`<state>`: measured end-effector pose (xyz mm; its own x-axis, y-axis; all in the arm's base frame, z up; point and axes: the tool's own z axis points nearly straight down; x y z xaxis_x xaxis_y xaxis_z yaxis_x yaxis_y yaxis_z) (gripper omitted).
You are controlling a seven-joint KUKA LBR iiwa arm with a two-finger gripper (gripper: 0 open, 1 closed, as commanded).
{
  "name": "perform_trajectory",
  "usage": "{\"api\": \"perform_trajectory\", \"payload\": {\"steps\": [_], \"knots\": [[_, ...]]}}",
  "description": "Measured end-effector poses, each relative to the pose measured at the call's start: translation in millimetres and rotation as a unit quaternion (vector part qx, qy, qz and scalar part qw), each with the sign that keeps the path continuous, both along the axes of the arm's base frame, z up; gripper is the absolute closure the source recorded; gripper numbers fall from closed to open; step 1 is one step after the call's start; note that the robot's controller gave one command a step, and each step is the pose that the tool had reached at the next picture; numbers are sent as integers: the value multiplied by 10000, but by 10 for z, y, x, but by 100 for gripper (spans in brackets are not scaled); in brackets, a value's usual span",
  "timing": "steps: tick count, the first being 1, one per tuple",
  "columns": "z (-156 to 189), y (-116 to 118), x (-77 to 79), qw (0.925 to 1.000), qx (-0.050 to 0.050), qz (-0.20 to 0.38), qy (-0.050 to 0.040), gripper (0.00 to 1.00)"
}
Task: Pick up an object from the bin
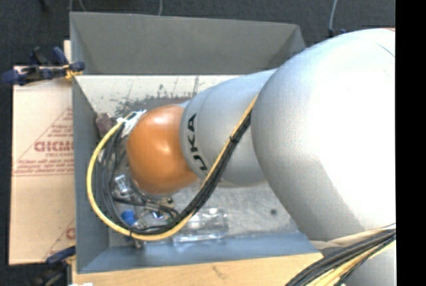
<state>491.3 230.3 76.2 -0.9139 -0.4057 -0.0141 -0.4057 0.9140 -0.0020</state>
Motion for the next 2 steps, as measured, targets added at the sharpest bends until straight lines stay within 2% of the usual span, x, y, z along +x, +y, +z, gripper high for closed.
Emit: {"api": "perform_trajectory", "payload": {"steps": [1,2], "knots": [[15,6,-1,10000,17,-30,3,100],[1446,-315,154,9837,-26,1800,16,100]]}}
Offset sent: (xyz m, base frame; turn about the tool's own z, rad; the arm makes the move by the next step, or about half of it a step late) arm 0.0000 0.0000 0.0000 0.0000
